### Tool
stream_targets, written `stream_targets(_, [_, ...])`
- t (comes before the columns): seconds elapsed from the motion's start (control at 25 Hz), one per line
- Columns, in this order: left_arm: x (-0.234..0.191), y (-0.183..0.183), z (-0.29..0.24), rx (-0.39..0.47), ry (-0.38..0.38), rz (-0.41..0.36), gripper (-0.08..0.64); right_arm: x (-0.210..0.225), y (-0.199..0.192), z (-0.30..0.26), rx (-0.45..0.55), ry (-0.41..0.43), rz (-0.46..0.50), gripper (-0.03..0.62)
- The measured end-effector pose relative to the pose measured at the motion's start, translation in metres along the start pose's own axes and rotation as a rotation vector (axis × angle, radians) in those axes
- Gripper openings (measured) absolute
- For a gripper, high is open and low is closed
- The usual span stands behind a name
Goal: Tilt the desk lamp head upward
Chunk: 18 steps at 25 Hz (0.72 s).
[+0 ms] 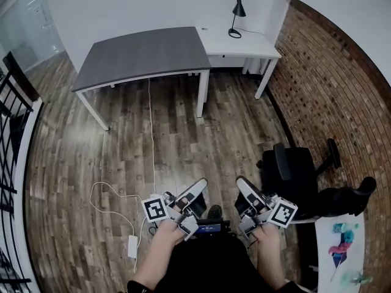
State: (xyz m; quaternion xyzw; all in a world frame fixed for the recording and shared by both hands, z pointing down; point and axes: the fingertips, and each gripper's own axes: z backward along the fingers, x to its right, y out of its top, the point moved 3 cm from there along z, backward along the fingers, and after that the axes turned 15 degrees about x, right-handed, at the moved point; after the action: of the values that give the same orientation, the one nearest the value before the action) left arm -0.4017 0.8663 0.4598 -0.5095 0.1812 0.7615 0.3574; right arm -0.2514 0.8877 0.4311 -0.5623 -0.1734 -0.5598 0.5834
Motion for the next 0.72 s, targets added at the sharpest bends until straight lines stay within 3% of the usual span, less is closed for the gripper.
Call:
stream_targets(0.16, [-0.007, 0.01, -0.044, -0.04, 0.047, -0.034, 0.018, 0.02, 0.025, -0.043, 0.011, 0.044, -0.06, 0.075])
stream_targets(0.36, [-0.013, 0.019, -0.093, -0.105, 0.064, -0.137, 0.018, 0.037, 0.047, -0.08, 0.002, 0.104, -0.109, 0.075])
stream_targets(0.48, [-0.024, 0.008, -0.127, -0.145, 0.055, -0.191, 0.018, 0.057, 0.074, -0.079, 0.018, 0.108, -0.143, 0.075])
stream_targets(0.72, [-0.048, -0.016, -0.179, -0.239, 0.02, -0.205, 0.018, 0.094, 0.123, -0.062, 0.089, 0.062, -0.152, 0.075])
